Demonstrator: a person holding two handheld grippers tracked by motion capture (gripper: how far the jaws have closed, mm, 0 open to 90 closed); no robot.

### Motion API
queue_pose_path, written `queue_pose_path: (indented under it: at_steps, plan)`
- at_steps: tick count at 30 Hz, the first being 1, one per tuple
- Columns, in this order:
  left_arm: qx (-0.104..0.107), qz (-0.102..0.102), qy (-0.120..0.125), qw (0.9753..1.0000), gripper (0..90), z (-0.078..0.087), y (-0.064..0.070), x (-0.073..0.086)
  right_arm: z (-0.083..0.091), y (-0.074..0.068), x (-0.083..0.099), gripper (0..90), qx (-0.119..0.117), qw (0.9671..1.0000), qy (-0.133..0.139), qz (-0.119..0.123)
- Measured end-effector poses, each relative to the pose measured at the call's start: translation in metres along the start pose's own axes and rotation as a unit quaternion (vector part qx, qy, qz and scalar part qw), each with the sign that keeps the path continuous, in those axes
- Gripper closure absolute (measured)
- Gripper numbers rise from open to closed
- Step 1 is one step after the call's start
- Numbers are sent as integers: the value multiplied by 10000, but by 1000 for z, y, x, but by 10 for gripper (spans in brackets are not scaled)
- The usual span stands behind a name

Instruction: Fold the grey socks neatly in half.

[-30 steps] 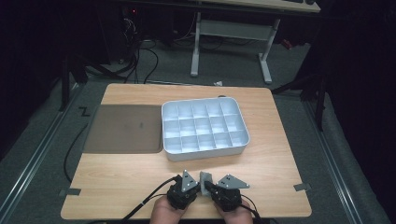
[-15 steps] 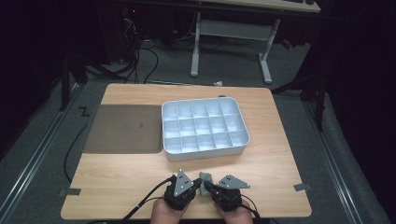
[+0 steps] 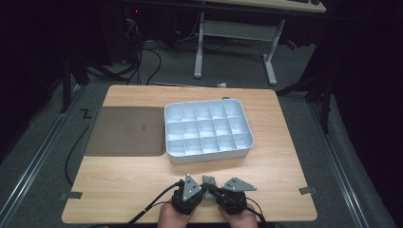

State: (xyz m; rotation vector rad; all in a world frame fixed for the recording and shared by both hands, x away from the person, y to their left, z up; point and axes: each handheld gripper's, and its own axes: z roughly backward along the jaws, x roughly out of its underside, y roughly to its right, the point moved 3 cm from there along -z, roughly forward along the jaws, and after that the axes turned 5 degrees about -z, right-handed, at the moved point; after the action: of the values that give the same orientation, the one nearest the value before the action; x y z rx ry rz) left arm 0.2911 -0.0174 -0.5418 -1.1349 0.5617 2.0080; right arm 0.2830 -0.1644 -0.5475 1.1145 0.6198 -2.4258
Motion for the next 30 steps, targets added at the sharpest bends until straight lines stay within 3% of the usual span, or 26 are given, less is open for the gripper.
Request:
queue_pose_path:
  at_steps: [9, 30]
  plan:
    - [-48, -104, -46, 9999, 900, -1, 1, 4, 1, 3, 0, 900, -109, 9999, -19, -116]
    - [-57, -69, -118, 9999, 900, 1, 0, 2, 9, 5, -4, 888, -180, 9996, 57, -208]
